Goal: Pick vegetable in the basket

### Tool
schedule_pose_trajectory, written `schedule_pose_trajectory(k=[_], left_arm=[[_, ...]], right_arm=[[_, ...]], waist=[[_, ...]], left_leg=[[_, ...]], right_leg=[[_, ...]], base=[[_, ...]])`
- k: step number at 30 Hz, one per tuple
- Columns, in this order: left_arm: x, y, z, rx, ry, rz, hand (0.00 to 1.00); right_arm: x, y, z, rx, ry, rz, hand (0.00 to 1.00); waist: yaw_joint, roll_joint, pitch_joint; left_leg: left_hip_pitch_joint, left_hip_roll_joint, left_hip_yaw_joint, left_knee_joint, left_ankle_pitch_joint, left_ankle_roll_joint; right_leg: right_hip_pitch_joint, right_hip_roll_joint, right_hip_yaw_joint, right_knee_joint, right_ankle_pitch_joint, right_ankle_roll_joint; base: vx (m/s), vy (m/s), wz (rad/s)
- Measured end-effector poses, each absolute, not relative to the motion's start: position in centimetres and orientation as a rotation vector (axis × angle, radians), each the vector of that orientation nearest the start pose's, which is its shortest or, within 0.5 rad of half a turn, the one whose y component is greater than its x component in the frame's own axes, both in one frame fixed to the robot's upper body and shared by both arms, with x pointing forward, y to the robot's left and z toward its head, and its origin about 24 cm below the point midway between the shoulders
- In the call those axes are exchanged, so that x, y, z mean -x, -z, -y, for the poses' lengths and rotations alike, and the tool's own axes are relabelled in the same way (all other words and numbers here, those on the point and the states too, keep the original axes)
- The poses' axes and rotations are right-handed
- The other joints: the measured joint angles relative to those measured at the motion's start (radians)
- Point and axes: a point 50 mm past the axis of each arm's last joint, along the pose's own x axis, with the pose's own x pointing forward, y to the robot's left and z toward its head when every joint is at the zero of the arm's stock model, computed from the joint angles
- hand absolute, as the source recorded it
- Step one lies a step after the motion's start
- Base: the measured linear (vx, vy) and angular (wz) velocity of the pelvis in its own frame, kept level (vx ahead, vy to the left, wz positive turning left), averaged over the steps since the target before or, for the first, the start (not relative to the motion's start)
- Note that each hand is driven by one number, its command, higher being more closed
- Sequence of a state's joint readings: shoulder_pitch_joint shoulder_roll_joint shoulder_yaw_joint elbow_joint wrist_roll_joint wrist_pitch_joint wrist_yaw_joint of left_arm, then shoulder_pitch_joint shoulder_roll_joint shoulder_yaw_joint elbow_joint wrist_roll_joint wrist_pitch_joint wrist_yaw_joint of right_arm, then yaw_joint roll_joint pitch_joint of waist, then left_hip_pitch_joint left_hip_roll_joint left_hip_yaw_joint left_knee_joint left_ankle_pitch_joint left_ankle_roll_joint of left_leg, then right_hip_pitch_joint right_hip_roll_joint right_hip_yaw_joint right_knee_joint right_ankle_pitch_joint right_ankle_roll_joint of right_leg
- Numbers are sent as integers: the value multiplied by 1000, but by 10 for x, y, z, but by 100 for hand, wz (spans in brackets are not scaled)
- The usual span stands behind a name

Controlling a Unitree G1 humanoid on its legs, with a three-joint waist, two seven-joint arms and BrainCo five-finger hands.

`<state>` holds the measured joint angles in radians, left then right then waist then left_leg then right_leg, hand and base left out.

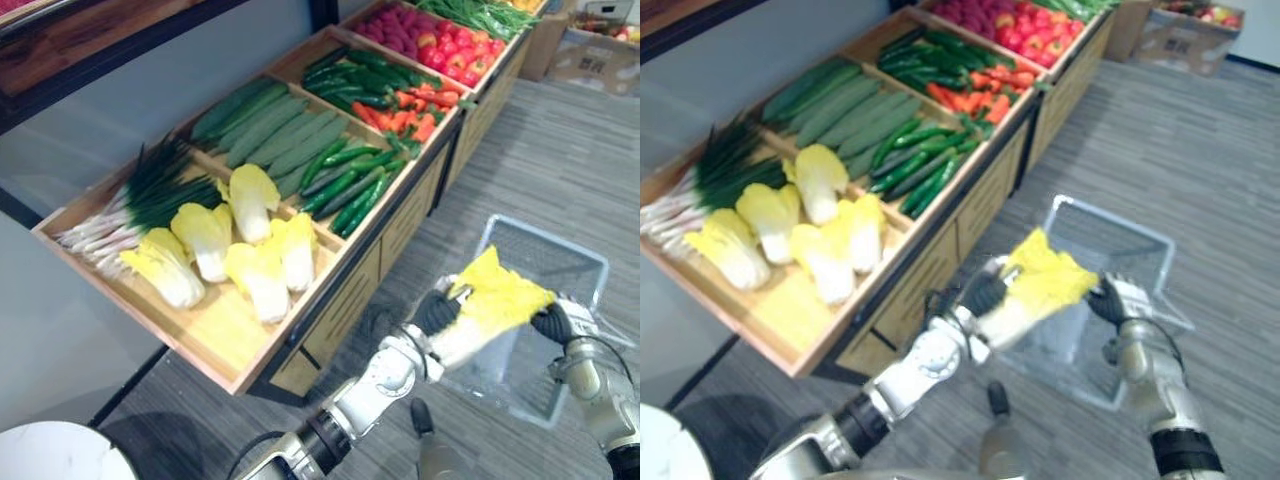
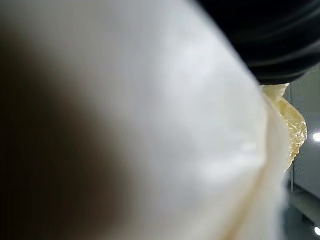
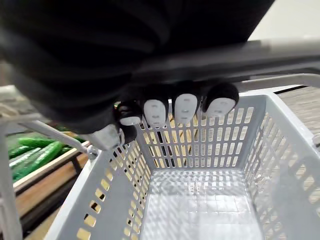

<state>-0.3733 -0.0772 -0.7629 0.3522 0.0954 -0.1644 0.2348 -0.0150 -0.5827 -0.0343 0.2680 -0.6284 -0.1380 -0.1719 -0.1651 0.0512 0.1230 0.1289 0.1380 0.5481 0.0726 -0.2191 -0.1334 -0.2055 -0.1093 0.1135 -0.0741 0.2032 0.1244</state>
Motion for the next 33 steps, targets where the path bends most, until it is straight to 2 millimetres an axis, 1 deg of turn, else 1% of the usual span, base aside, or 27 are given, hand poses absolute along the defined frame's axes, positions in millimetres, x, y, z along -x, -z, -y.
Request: schedule_pose_trajectory(k=[2, 3, 5, 8, 11, 17, 20, 27, 28, 30, 31, 33], left_arm=[[-244, -60, 52, -231, 655, 238, 100], [-244, -56, 54, -249, 667, 224, 100], [-244, -51, 56, -271, 676, 206, 100], [-245, -39, 54, -327, 677, 172, 100], [-247, -33, 52, -354, 672, 146, 100], [-249, -29, 55, -431, 685, 158, 100], [-252, -24, 51, -447, 669, 136, 100], [-257, -1, 36, -554, 629, 44, 100], [-259, 2, 34, -563, 618, 30, 0], [-260, 5, 32, -581, 603, 22, 0], [-261, 5, 32, -585, 599, 22, 0], [-267, 2, 37, -618, 590, 20, 0]], right_arm=[[-250, -48, 277, 1162, 70, -31, 100], [-250, -48, 274, 1137, 60, -26, 100], [-248, -47, 272, 1100, 43, -34, 100], [-243, -42, 267, 1052, -5, -54, 100], [-237, -39, 265, 1002, -42, -79, 100], [-230, -33, 266, 931, -67, -123, 100], [-228, -34, 264, 909, -73, -115, 100], [-228, -43, 257, 898, -81, -62, 100], [-228, -44, 257, 887, -83, -59, 100], [-227, -42, 256, 877, -90, -67, 100], [-227, -42, 256, 876, -90, -68, 100], [-227, -42, 256, 865, -88, -67, 100]], waist=[[0, -1, 1], [0, -7, 5], [-3, -11, 7], [-22, -19, 12], [-24, -23, 14], [-26, -33, 20], [-27, -41, 26], [-38, -52, 33], [-39, -51, 34], [-39, -56, 39], [-39, -55, 39], [-44, -59, 46]], left_leg=[[6, 0, 15, 0, -3, 0], [11, -1, 19, -1, -5, 0], [14, -3, 24, 0, -8, 1], [14, -5, 28, 1, -12, 2], [11, -8, 41, 2, -14, 2], [10, -9, 42, 2, -15, 3], [10, -9, 41, 2, -15, 3], [-4, -9, 41, 8, -20, 4], [-4, -9, 41, 11, -22, 4], [-4, -6, 40, 16, -26, 2], [-4, -4, 41, 19, -29, 3], [-5, -6, 41, 22, -35, 6]], right_leg=[[-1, 3, 10, 0, 0, 1], [-1, 5, 17, 0, 0, 1], [-2, 6, 24, 0, 1, 1], [-3, 6, 30, 0, 1, 2], [-15, 7, 43, 0, 3, 5], [-17, 8, 46, 0, 3, 6], [-17, 8, 46, 0, 3, 6], [-31, 7, 47, -2, 4, 8], [-35, 7, 49, -2, 5, 9], [-35, 11, 52, -2, 5, 9], [-35, 12, 53, -2, 5, 9], [-34, 12, 58, -2, 5, 9]], base=[[-24, -49, -16], [-27, -47, -17], [-29, -45, -11], [-36, -54, -4], [-34, -52, -10], [-34, -63, -3], [-36, -68, 0], [-25, -60, -1], [-1, -58, -5], [-6, -67, -6], [-21, -61, -6], [-38, -53, -5]])
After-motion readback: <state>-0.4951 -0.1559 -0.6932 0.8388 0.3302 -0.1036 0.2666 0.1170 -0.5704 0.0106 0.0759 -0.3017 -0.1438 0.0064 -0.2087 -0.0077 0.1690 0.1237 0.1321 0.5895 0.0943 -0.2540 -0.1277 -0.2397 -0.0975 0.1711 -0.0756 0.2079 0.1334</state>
